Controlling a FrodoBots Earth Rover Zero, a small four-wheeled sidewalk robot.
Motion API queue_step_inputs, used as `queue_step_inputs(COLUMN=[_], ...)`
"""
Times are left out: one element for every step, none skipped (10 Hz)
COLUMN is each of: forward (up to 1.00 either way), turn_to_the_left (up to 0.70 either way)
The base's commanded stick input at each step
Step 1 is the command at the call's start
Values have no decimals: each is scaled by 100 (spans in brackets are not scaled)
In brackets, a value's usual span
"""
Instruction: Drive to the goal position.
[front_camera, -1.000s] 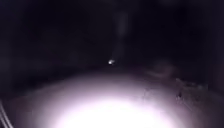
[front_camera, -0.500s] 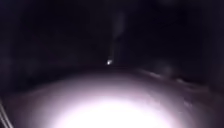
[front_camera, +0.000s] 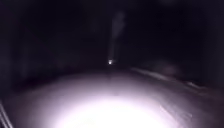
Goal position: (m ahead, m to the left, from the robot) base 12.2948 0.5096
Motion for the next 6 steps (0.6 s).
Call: queue_step_inputs(forward=[100, 100, 100, 100, 100, 100], turn_to_the_left=[0, 0, 0, 0, 0, 0])
